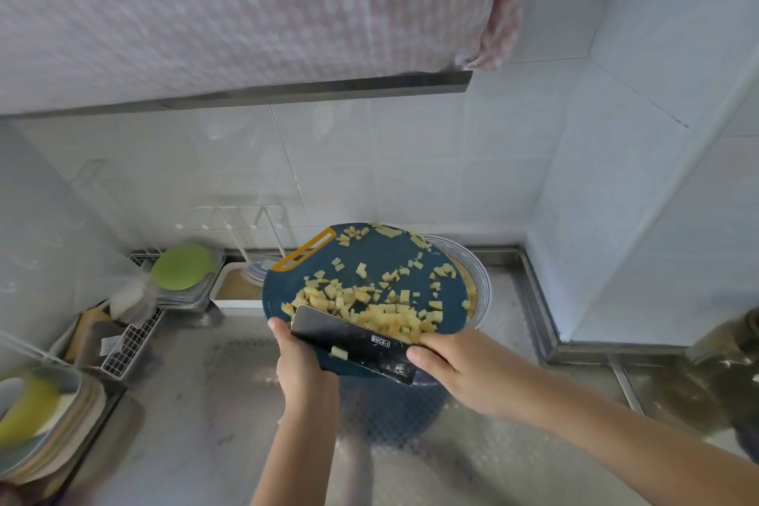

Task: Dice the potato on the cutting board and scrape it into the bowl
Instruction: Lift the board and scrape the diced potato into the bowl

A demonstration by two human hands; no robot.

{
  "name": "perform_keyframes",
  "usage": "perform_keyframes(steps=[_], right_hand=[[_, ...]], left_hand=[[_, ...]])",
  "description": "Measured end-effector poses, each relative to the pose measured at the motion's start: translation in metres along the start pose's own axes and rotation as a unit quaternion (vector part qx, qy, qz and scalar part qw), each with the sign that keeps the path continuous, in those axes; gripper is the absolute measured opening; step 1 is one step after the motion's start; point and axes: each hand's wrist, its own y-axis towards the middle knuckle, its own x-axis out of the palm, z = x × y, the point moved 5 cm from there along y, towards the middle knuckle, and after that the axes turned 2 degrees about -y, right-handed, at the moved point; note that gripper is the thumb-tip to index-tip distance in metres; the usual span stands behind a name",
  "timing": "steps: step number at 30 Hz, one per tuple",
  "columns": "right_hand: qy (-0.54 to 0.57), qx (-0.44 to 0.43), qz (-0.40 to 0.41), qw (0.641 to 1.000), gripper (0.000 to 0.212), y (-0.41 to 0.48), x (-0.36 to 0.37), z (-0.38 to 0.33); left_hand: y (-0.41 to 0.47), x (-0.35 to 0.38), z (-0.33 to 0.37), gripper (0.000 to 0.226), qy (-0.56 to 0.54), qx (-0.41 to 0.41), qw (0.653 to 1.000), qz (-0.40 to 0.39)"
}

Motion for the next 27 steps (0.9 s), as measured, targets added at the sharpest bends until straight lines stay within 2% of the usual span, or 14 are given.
perform_keyframes(steps=[9,17,23,27], right_hand=[[-0.105,-0.019,0.012,0.994,0.038,0.002,0.002,0.009],[-0.164,-0.019,0.030,0.986,0.044,0.017,-0.004,0.023],[-0.172,-0.003,0.041,0.984,0.038,0.024,-0.002,0.036],[-0.166,0.013,0.051,0.985,0.030,0.030,-0.004,0.047]], left_hand=[[-0.005,-0.006,0.004,0.046,-0.022,0.007,1.000,0.007],[-0.005,-0.014,0.007,0.047,-0.030,-0.003,0.999,0.029],[-0.001,-0.019,0.005,0.038,-0.052,-0.006,0.998,0.027],[0.001,-0.024,0.003,0.041,-0.050,0.007,0.998,0.022]])
